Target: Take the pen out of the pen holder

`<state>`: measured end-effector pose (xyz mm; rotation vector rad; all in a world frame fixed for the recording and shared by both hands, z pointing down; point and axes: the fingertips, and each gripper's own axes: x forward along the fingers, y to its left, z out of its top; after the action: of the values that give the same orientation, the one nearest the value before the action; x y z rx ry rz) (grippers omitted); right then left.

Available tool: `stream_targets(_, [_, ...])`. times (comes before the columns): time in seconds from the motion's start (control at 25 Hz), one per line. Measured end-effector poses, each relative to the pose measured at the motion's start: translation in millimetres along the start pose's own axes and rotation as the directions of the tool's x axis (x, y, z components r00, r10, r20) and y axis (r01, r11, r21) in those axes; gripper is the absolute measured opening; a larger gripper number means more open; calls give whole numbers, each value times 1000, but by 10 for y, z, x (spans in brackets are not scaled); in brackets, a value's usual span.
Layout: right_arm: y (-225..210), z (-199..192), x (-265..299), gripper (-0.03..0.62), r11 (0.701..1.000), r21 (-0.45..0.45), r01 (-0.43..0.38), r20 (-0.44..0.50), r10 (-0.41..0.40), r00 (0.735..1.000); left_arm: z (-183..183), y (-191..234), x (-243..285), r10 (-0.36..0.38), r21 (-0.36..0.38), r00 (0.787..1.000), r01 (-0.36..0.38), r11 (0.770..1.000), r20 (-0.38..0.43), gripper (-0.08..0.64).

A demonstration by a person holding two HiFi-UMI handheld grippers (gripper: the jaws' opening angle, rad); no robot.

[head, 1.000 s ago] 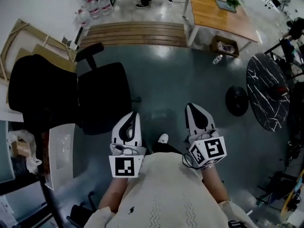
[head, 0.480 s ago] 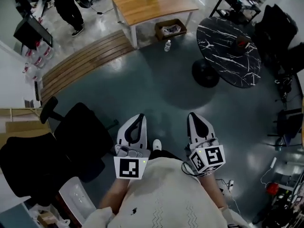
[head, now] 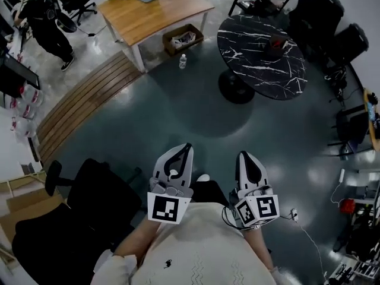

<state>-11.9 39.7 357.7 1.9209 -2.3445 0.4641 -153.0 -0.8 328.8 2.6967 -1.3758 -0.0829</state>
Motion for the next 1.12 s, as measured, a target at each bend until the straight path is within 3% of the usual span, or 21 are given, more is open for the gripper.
stream_targets(0.24, [-565,-11,-131,18,990,45,132,24,-134,991,-132,-412,450,-136,6,989,137,991,-50,11])
stream_targets(0.4, [-1030,44,-225,18,981,68,181,42,-184,982,-169,-728,810,-183,9,981,184,983,-66,11])
stream_targets(0.72, [-2331,211,-243,18,974,99,202,57,-208,976,-301,-1596,1837,-203,42,975,208,977,-93,11])
stream_targets(0.84, [-2850,289,-237,18,978,71,195,58,-199,978,-382,-1867,2213,-207,60,970,216,975,-128,11])
stream_targets(1.0, [-3454,439,-273,18,982,75,171,50,-175,983,-410,-2169,2604,-149,93,979,163,982,-138,11])
stream_targets(1.12, [-3759,505,-306,18,985,69,160,56,-164,985,-415,-2394,2828,-148,112,979,164,980,-141,11])
